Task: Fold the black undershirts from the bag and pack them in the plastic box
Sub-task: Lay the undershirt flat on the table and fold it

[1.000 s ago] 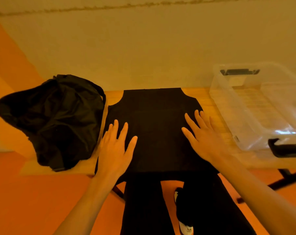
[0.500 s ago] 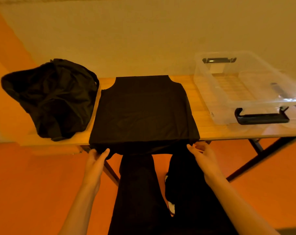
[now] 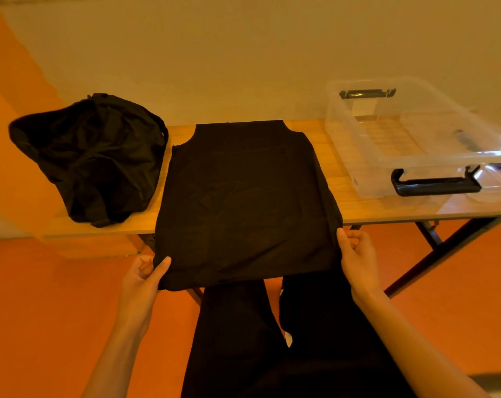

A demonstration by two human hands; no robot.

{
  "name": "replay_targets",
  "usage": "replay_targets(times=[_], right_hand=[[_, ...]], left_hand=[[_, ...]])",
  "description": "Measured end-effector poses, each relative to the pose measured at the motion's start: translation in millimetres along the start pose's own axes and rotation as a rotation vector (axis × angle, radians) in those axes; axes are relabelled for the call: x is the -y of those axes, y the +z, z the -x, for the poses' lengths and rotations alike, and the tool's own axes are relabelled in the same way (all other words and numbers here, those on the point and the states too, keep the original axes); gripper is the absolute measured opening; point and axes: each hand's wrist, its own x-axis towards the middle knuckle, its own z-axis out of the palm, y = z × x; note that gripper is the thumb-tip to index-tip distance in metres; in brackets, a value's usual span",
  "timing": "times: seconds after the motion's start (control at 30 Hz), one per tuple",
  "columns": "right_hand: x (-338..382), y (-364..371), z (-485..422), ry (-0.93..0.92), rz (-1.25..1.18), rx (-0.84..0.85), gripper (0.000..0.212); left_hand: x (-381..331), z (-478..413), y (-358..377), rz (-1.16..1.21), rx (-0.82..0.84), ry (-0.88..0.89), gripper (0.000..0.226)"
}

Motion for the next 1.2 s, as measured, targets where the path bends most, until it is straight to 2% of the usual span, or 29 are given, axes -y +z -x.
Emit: replay_targets(times=[0.07,0.13,0.2,0.3,0.47,0.53,0.67,0.87,0.97,1.07,1.1,1.13,1.2], right_hand=[[2,-3,1,0.072,-0.001,0.113,0.044],[0,-5,0,0.084,0.101,0.186,0.055],[-7,-8,-2,0.054,0.19,0.16,0.044],[-17,-16,-2,-0.06,0.315,0.099,0.003],[-19,-31,1,-0.151,0.417,0.032,0.021],[-19,-33,-3,-0.074,0.333,0.008,0.022],[-17,-31,-3,0.209,-0.012,0.068,0.018],[10,-38,-10,0.432,-0.05,0.289,0.014],[73,-28,-26,0.327,-0.047,0.311,0.011],[141,-27,-41,-0.005,-0.206,0.221,0.02],[147,-31,-41,-0.094,-0.233,0.192,0.022],[144,-34,-37,-0.123,-0.211,0.169,0.023],[109,-40,-28,-0.005,-0.097,0.149,0.022]], left_hand=[[1,3,0,0.01,0.012,0.003,0.013],[4,4,0,0.001,0.021,0.001,0.015],[6,6,1,0.003,0.024,0.003,0.015],[9,10,3,-0.028,0.022,0.03,0.014],[7,17,0,-0.075,-0.046,0.056,0.017],[5,18,-1,-0.089,-0.074,0.051,0.019],[0,19,-2,-0.075,-0.067,-0.001,0.019],[-19,8,3,0.001,0.06,-0.191,0.012],[-73,-26,19,0.079,0.057,-0.153,0.012],[-154,-37,27,0.291,0.044,0.106,0.008],[-169,-31,26,0.296,0.05,0.177,0.016],[-172,-23,24,0.253,0.055,0.21,0.023],[-142,-13,15,0.147,0.059,0.123,0.028]])
